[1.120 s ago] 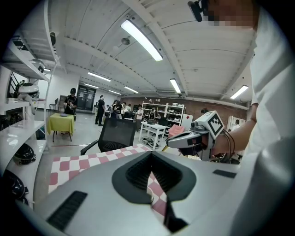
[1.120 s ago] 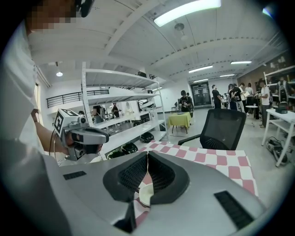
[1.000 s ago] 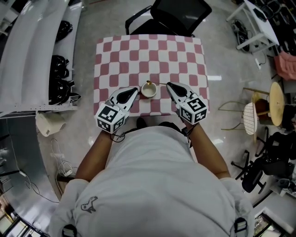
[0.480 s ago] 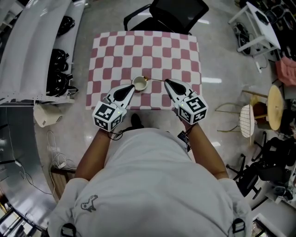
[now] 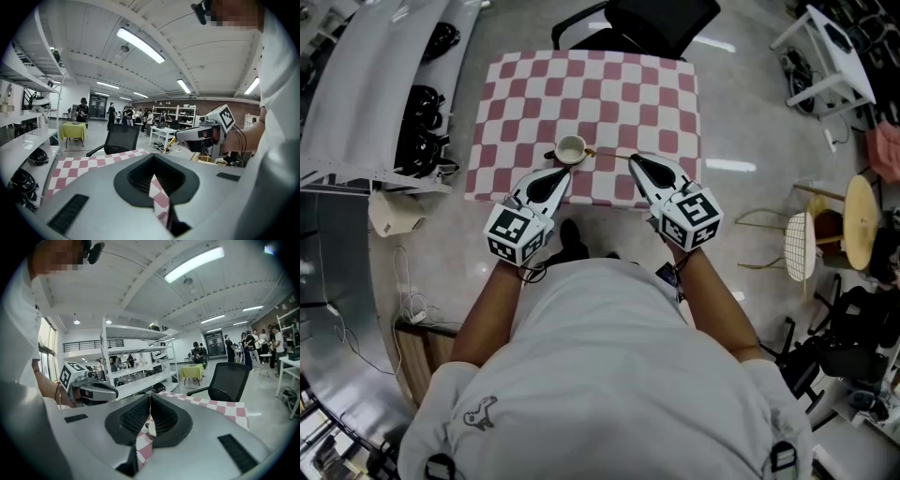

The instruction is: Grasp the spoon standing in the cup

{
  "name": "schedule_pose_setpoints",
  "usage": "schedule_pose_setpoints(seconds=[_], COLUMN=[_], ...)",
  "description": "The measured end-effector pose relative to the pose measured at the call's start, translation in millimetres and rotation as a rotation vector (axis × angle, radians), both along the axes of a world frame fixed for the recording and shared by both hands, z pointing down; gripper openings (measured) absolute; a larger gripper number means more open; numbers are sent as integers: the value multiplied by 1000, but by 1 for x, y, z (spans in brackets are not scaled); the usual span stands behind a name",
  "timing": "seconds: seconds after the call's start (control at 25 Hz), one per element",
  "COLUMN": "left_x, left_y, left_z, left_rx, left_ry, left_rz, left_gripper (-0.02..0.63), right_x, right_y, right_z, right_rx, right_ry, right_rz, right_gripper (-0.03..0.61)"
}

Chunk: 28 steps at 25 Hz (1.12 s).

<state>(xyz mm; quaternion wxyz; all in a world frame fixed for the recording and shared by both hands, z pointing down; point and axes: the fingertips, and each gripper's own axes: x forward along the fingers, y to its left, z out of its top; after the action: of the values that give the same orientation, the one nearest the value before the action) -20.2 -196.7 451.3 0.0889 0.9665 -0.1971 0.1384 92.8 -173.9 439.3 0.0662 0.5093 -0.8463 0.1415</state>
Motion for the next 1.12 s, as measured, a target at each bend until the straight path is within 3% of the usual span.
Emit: schedule_pose_setpoints(seconds=[0.56,1.12], left_x=[-22,-39], left_y=[86,125], left_z=[-7,0], left_rx=[8,-7], left_ry=[26,-24], left_rz=[-143,-55], left_gripper=[11,11], right_x=[-16,-32], right_y=[81,122], right_z=[-12,-9], right_rx=[32,35], right_ry=[-39,-66], right_rz=[-99,-38], right_gripper=[34,34])
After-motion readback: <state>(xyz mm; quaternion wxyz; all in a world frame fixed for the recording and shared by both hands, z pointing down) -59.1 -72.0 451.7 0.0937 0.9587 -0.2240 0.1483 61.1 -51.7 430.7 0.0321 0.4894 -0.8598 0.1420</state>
